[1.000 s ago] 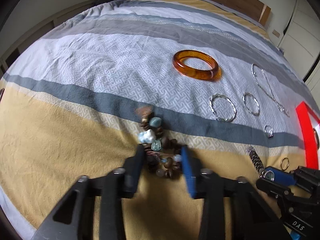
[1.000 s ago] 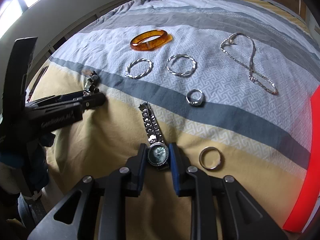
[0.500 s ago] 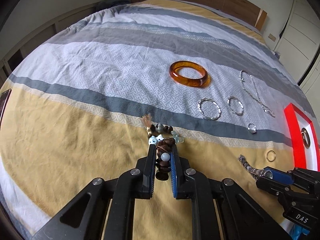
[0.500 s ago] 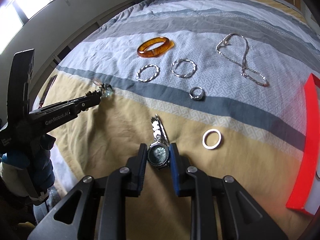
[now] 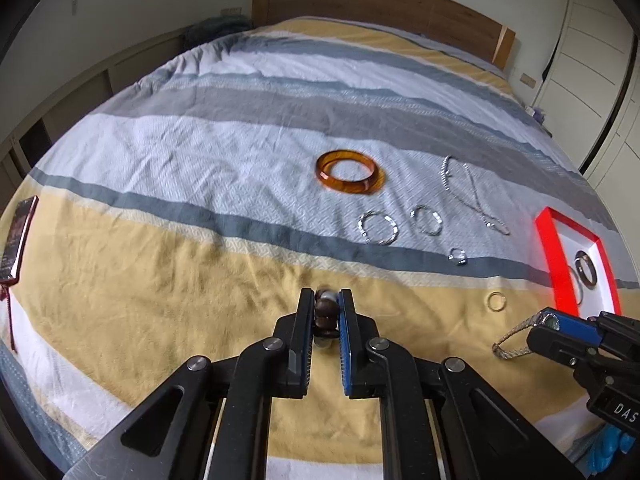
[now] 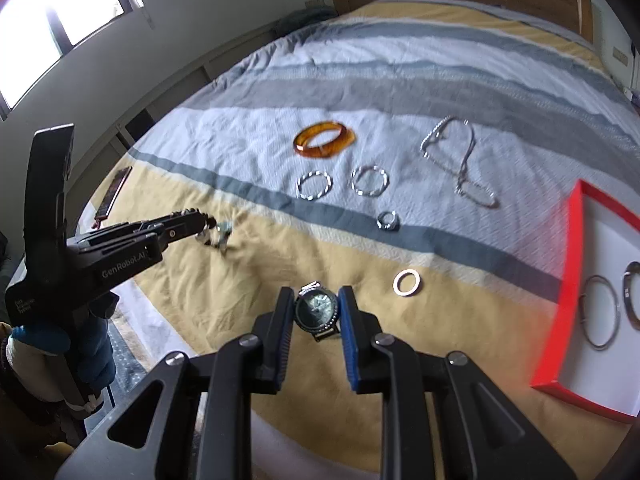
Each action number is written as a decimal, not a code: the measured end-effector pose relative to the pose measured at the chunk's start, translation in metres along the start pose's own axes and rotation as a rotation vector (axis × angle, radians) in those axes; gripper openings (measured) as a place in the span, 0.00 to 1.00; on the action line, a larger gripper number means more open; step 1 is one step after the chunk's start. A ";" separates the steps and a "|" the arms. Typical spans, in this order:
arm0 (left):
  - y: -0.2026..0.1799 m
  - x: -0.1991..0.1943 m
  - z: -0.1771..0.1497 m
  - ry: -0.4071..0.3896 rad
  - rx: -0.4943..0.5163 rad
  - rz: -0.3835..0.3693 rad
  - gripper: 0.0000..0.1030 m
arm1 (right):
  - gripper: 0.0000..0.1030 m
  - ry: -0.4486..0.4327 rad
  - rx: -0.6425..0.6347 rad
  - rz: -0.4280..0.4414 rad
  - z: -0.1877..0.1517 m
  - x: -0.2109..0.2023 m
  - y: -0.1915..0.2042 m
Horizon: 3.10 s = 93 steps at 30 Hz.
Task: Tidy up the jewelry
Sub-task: 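Carry the beaded bracelet and silver watch over the box, then open both tools to release the bracelet and watch into the box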
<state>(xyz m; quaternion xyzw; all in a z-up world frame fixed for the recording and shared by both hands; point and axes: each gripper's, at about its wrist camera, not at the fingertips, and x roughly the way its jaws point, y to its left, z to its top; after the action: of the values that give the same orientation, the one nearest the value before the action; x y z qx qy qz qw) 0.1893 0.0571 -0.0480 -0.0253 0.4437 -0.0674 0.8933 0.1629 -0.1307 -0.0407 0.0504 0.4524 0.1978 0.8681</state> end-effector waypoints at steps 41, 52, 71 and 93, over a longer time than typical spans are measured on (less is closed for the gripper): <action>-0.367 0.115 0.066 0.078 0.450 -0.325 0.11 | 0.20 -0.113 0.339 -0.299 -0.009 -0.077 -0.295; -0.357 0.166 0.049 0.186 0.407 -0.282 0.11 | 0.20 -0.005 0.348 -0.336 -0.024 -0.040 -0.310; -0.363 0.158 0.046 0.209 0.420 -0.319 0.39 | 0.32 0.030 0.291 -0.409 -0.024 -0.053 -0.297; -0.301 -0.074 0.039 -0.151 0.453 -0.236 0.59 | 0.33 -0.189 0.284 -0.446 -0.046 -0.216 -0.188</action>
<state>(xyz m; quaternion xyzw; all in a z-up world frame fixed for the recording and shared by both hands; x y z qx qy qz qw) 0.1469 -0.2308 0.0661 0.1190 0.3433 -0.2667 0.8927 0.0706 -0.3911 0.0478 0.0888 0.3926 -0.0691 0.9128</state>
